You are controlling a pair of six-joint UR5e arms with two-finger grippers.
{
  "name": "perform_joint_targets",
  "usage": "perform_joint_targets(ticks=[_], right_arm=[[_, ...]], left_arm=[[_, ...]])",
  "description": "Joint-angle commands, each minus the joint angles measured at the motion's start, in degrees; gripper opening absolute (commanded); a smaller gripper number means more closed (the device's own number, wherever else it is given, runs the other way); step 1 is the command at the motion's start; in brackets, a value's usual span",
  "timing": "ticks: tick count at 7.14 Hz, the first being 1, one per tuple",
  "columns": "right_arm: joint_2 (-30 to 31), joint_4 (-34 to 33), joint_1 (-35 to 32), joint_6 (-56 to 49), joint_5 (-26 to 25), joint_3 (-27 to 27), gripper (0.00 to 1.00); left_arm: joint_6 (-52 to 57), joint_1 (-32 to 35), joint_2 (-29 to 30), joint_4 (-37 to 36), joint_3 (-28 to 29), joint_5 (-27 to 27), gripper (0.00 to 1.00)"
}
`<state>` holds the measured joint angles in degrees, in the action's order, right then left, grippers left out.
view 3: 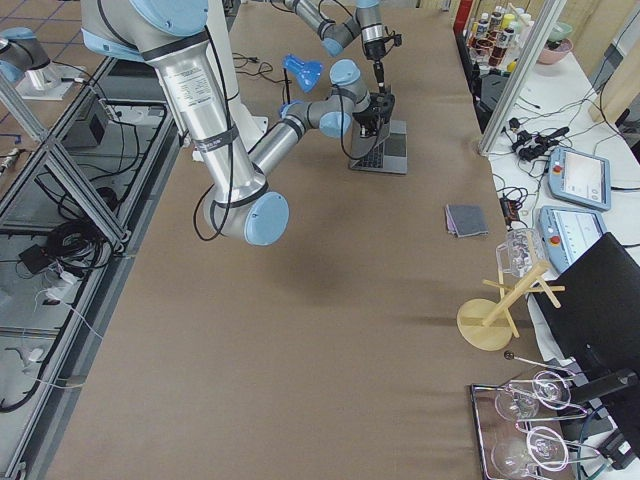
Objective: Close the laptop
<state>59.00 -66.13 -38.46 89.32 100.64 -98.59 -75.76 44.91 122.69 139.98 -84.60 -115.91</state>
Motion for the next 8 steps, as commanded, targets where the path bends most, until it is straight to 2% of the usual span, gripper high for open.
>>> perform_joint_targets(ticks=[1,3,5,7,8], right_arm=[[-4.67,0.12,-0.83,0.24,-1.75,7.85,0.00],[-8.01,0.21,-0.83,0.50,-3.77,14.18,0.00],[-8.29,0.21,0.39,0.50,-6.66,17.79,0.00],[-8.29,0.21,2.50,0.42,-9.83,20.35,0.00],[-8.29,0.21,2.59,0.33,-10.20,19.93,0.00]], left_arm=[[0.09,0.00,2.63,0.03,5.22,2.26,0.00],[1.92,-0.17,5.00,0.21,10.49,5.85,0.00],[3.59,-0.70,6.06,0.21,14.71,8.66,0.00],[3.69,-2.97,5.90,0.20,15.43,11.47,0.00],[3.61,-3.16,5.81,0.29,14.83,11.50,0.00]])
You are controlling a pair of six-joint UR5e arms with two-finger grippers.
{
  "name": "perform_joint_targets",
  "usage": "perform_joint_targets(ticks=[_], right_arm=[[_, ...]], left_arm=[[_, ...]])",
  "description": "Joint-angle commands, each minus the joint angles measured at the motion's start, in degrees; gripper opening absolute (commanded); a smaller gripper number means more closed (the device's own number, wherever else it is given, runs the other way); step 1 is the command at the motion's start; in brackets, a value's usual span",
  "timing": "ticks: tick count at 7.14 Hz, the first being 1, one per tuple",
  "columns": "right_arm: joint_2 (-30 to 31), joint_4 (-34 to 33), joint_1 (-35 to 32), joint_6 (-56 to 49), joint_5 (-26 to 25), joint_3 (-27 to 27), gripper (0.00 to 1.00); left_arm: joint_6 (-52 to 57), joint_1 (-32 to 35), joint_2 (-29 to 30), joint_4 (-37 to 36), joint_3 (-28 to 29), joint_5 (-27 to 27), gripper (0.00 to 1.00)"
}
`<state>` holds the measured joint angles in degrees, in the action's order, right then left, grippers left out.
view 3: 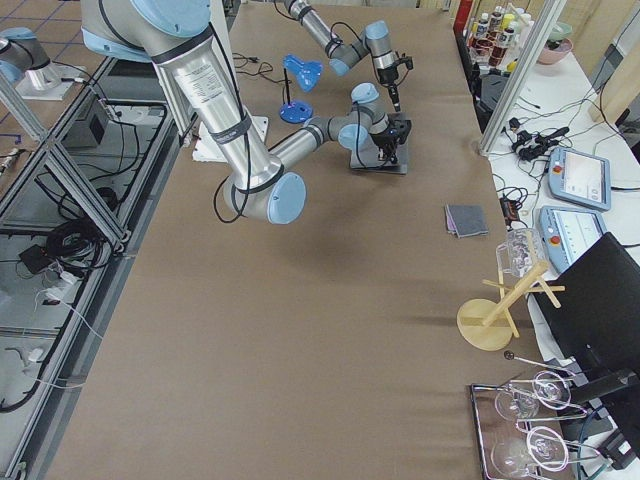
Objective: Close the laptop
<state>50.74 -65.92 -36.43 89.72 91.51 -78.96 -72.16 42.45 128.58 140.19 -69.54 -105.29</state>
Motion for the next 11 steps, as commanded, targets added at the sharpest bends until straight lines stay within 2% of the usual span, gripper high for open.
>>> perform_joint_targets(ticks=[1,2,3,4,5,6,7,8,9,10,11], right_arm=[[-0.03,0.09,0.48,-0.25,-0.89,-0.65,0.00],[0.58,-0.35,-0.56,-0.51,0.59,-3.88,0.00],[1.72,-0.87,-2.66,-0.69,5.13,-6.53,0.00],[5.21,-0.88,-6.08,-3.39,9.70,-10.90,0.00],[9.86,-1.05,-9.77,-9.85,14.79,-15.56,0.07],[13.82,-2.97,-13.63,-14.10,17.28,-18.39,0.97],[16.56,-7.25,-15.06,-16.31,17.39,-21.29,1.00],[19.11,-14.69,-16.90,-25.56,18.26,-24.97,1.00],[22.79,-22.60,-20.14,-36.61,18.62,-29.62,1.00],[27.17,-27.46,-25.13,-49.08,21.23,-33.06,1.00],[32.70,-27.68,-32.32,-61.30,28.04,-33.27,1.00]], left_arm=[[0.09,-0.44,-0.17,0.34,-1.38,0.61,0.00],[0.00,0.61,-0.17,-0.17,-3.22,-2.43,0.00],[0.00,2.80,-0.35,-0.62,-4.45,-7.51,0.00],[0.18,6.12,-2.44,-4.01,-8.12,-14.00,0.04],[2.79,9.81,-5.33,-6.66,-13.20,-17.81,0.97],[7.86,13.42,-10.06,-11.12,-19.00,-22.72,0.98],[14.96,19.02,-12.19,-18.39,-23.93,-27.64,0.98],[24.86,24.38,-17.61,-24.38,-28.07,-31.60,0.98],[35.40,29.14,-20.01,-30.35,-28.98,-32.86,0.98],[48.73,33.19,-22.21,-36.50,-28.81,-32.79,0.98],[62.70,37.84,-22.93,-45.09,-28.72,-32.53,0.98]])
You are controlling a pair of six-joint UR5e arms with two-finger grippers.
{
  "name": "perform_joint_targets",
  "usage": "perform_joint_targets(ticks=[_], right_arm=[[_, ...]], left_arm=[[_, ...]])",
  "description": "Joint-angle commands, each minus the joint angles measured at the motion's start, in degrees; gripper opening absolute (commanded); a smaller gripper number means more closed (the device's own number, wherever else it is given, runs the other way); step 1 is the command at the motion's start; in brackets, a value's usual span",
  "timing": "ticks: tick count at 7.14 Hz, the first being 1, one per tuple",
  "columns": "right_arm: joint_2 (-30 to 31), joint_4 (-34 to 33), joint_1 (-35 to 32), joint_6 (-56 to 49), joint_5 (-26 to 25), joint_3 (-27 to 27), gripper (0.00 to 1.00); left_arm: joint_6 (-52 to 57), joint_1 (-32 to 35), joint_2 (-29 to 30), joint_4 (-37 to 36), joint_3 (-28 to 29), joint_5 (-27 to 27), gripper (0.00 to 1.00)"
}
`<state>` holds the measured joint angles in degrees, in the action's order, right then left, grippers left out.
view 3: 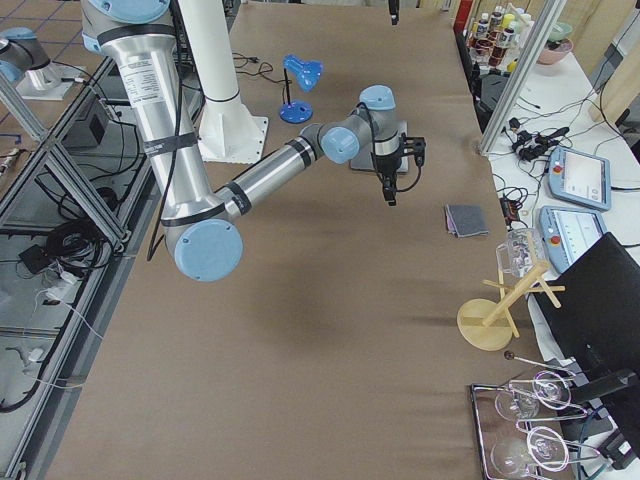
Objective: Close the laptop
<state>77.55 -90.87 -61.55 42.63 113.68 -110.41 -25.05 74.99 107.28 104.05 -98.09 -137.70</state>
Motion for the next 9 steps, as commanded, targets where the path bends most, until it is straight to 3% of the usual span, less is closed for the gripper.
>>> perform_joint_targets(ticks=[1,2,4,6,7,9], right_arm=[[10.64,-2.99,-16.93,-27.81,14.03,-1.22,1.00],[16.09,-2.91,-22.16,-39.43,18.90,0.35,1.00],[25.59,-2.73,-25.18,-44.82,16.07,1.50,1.00],[27.74,-2.29,-26.78,-44.74,14.64,4.50,1.00],[27.74,-2.55,-26.78,-44.74,14.38,4.07,1.00],[27.74,-2.73,-26.78,-44.47,14.38,4.76,1.00]], left_arm=[[26.34,9.08,-2.16,-17.48,0.00,0.33,0.98],[32.37,12.78,-3.82,-21.30,0.26,0.16,0.98],[32.87,15.18,-9.16,-26.08,5.34,-0.37,0.98],[32.96,19.46,-17.16,-18.75,4.76,-0.19,0.98],[32.70,19.49,-20.07,-18.10,2.14,0.33,0.98],[32.78,19.14,-22.97,-17.92,3.24,0.16,0.98]])
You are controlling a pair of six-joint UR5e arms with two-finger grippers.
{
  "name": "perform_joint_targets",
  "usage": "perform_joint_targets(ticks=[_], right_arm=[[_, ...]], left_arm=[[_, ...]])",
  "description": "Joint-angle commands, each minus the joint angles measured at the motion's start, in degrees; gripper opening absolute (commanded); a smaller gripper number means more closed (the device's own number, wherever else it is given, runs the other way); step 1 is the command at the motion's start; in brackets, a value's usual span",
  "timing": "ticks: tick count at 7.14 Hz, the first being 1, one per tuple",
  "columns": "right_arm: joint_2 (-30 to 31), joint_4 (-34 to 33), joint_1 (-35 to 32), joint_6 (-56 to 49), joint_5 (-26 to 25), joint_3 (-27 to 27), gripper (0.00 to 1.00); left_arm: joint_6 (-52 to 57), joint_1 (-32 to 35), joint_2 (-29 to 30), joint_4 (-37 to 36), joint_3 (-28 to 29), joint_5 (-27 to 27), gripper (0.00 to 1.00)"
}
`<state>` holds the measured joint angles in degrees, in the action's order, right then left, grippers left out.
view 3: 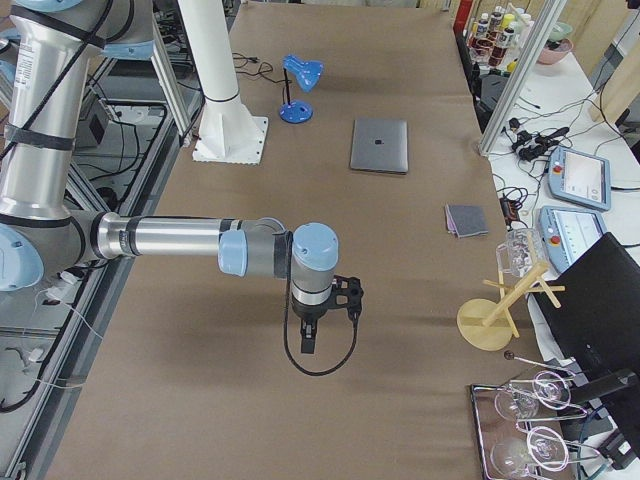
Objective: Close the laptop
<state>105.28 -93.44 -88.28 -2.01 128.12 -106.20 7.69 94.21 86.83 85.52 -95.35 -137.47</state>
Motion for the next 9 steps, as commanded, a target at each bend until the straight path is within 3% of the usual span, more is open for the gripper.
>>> perform_joint_targets(ticks=[1,7,9], right_arm=[[0.10,0.01,-0.05,0.17,0.38,0.56,1.00],[3.35,0.27,-0.05,-0.19,2.05,-1.02,1.00],[3.36,0.27,0.04,-0.27,1.96,-0.94,1.00]], left_arm=[[0.04,0.10,-2.98,0.61,-0.09,0.19,0.98],[0.04,0.10,-4.55,1.32,-2.37,1.68,0.98],[-0.05,0.10,-8.24,5.68,-4.49,1.68,0.98]])
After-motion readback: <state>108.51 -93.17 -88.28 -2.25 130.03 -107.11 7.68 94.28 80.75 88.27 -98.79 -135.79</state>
